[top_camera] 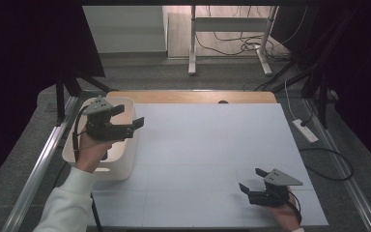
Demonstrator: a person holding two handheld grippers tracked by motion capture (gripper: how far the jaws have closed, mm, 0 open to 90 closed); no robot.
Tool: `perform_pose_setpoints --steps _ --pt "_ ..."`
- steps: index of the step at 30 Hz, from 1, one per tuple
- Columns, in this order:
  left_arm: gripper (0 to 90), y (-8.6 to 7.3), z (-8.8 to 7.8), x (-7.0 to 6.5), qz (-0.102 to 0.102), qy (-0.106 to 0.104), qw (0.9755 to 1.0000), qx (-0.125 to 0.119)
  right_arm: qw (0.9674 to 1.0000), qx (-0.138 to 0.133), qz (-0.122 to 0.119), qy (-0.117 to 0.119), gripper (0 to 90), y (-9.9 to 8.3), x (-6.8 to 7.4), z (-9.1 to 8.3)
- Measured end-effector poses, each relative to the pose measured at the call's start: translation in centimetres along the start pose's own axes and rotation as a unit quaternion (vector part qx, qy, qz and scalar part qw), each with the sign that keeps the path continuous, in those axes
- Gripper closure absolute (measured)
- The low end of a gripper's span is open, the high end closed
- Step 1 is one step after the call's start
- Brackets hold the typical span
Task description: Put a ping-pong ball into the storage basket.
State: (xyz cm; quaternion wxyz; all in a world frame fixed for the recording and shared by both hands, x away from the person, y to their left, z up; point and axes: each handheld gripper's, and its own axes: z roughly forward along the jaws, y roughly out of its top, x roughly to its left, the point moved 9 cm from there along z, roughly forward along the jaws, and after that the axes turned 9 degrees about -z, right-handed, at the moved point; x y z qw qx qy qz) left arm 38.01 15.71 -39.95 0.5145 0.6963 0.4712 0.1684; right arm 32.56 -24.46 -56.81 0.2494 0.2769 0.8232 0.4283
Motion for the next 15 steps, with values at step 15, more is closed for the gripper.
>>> perform_pose_setpoints --steps 15 --pt "13.7 -2.0 1.2 -4.9 0.030 -0.061 0.9976 0.008 1.0000 0.005 -0.005 0.000 15.3 -0.1 0.3 0.1"
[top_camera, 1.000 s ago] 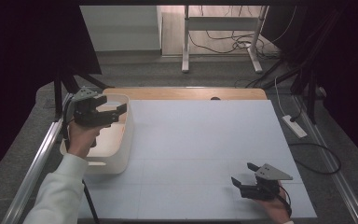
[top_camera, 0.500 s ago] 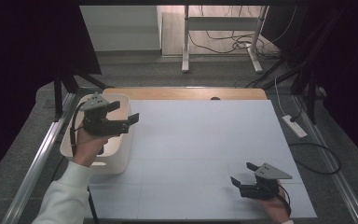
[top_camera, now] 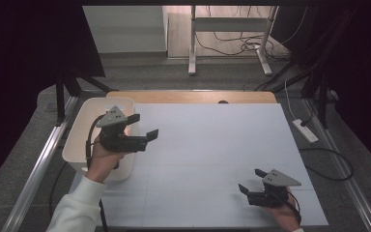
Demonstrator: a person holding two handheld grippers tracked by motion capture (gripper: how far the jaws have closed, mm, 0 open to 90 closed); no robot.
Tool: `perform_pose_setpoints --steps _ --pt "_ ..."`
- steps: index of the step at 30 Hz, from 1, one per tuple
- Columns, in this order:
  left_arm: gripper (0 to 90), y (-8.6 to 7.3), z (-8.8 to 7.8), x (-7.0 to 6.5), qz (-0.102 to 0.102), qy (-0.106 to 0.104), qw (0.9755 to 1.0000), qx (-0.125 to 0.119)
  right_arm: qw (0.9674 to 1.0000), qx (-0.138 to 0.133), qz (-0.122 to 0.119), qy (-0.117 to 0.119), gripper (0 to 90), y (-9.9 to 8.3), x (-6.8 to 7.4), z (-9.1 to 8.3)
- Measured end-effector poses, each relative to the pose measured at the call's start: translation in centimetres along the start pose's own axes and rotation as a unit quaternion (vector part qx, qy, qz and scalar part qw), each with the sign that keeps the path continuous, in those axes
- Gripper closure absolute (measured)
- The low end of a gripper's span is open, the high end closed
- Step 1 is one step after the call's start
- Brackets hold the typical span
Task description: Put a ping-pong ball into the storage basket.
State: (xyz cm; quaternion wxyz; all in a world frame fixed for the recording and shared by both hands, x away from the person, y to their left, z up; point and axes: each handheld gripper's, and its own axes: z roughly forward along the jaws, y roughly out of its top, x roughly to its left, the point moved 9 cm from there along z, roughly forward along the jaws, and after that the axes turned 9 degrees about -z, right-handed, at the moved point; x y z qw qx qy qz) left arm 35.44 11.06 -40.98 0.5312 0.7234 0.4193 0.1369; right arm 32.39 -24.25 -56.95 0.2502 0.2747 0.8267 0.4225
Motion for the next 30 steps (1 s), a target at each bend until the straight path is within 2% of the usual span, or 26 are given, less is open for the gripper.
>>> perform_pose_setpoints --steps 10,13,15,18,30 --pt "15.0 -2.0 0.7 -2.8 0.003 -0.042 0.9991 -0.006 1.0000 0.003 -0.001 -0.003 15.2 -0.1 -0.1 -0.1" --pt "15.1 -3.0 0.9 -3.7 0.009 -0.058 0.9982 0.003 1.0000 0.003 -0.001 -0.004 15.2 -0.1 -0.1 -0.2" --pt "15.3 -4.2 1.3 -4.5 0.028 -0.070 0.9969 0.024 1.0000 0.003 -0.002 -0.006 15.2 -0.1 -0.1 -0.2" --pt "15.3 -5.0 1.6 -5.1 0.027 -0.080 0.9960 0.031 1.0000 0.004 -0.003 -0.006 15.2 -0.2 0.0 -0.2" --pt "15.3 -8.4 2.8 -5.4 0.024 -0.071 0.9958 0.053 1.0000 0.005 -0.003 -0.007 15.2 -0.3 0.0 -0.2"
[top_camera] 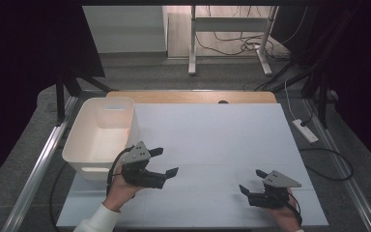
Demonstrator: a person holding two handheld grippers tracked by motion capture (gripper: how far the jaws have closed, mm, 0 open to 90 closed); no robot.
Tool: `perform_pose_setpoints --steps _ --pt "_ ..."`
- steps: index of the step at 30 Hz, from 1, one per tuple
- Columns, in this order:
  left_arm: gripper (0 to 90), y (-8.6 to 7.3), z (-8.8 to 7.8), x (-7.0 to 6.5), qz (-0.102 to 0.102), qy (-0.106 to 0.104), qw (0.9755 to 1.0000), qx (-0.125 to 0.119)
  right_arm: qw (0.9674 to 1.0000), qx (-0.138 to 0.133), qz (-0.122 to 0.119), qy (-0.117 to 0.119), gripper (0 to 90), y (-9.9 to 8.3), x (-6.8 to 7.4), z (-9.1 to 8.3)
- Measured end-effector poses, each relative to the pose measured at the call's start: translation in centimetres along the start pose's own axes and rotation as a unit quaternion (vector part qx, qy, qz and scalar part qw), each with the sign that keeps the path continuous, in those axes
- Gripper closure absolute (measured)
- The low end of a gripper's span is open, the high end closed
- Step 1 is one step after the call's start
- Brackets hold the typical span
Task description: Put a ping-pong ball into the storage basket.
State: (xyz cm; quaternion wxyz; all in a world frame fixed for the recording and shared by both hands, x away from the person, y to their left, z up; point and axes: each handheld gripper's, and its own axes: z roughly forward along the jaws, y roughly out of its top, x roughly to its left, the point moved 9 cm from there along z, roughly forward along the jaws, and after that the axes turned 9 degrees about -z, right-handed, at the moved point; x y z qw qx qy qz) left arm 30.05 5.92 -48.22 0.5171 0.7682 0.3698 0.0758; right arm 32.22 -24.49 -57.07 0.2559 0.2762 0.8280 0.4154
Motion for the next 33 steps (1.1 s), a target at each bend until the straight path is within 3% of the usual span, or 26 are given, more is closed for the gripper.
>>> perform_pose_setpoints --steps 4,14,24,25,33 --pt "15.1 -1.2 0.3 0.0 0.005 0.006 1.0000 0.005 1.0000 0.000 0.000 -0.002 15.2 0.0 0.0 -0.1" --pt "15.0 -3.6 0.6 1.2 -0.004 0.016 0.9999 0.004 1.0000 0.001 0.000 -0.002 15.2 -0.1 0.0 -0.1" --pt "15.1 -6.5 -0.3 2.6 -0.009 0.034 0.9994 0.003 1.0000 -0.002 -0.001 -0.003 15.2 0.1 0.3 -0.3" --pt "15.0 -7.1 -0.3 2.9 -0.002 0.040 0.9991 0.012 1.0000 -0.006 -0.001 0.000 15.1 0.1 0.4 -0.3" --pt "15.0 -8.1 -0.9 3.7 -0.015 0.040 0.9991 0.007 0.9999 -0.013 -0.002 0.006 15.0 0.3 0.6 -0.4"
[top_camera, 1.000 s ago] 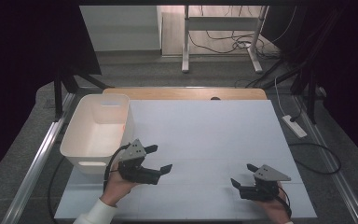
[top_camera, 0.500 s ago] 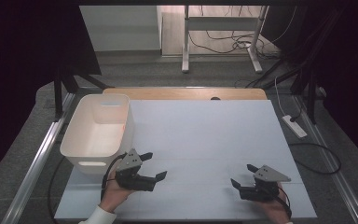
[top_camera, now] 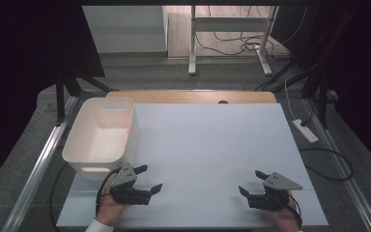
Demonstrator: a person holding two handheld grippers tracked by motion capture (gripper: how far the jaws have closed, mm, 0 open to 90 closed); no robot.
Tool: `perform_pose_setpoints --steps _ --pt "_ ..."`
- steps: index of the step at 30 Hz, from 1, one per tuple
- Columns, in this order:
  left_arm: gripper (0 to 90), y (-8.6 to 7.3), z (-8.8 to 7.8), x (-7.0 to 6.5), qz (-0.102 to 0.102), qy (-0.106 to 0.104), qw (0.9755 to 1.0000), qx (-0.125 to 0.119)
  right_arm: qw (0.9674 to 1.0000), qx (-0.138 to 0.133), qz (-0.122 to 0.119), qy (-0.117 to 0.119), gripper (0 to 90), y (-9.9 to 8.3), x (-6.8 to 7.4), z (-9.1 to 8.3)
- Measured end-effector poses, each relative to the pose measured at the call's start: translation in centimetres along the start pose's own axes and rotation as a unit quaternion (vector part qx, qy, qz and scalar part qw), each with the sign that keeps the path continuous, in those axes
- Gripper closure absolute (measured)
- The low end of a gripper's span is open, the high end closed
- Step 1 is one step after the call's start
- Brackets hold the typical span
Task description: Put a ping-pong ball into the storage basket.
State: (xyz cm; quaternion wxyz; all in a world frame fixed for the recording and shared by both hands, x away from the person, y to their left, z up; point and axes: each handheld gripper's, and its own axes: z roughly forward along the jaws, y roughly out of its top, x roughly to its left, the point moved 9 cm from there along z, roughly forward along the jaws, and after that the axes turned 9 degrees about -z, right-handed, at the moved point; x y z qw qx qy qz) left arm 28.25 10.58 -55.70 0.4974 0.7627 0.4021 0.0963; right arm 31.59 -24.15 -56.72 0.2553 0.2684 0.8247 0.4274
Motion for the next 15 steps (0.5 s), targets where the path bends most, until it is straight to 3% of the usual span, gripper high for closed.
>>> perform_pose_setpoints --steps 15 --pt "14.9 -0.14 -0.06 0.29 -0.005 0.004 1.0000 -0.002 0.9999 -0.005 0.011 0.003 15.0 -0.01 -0.19 -0.31"
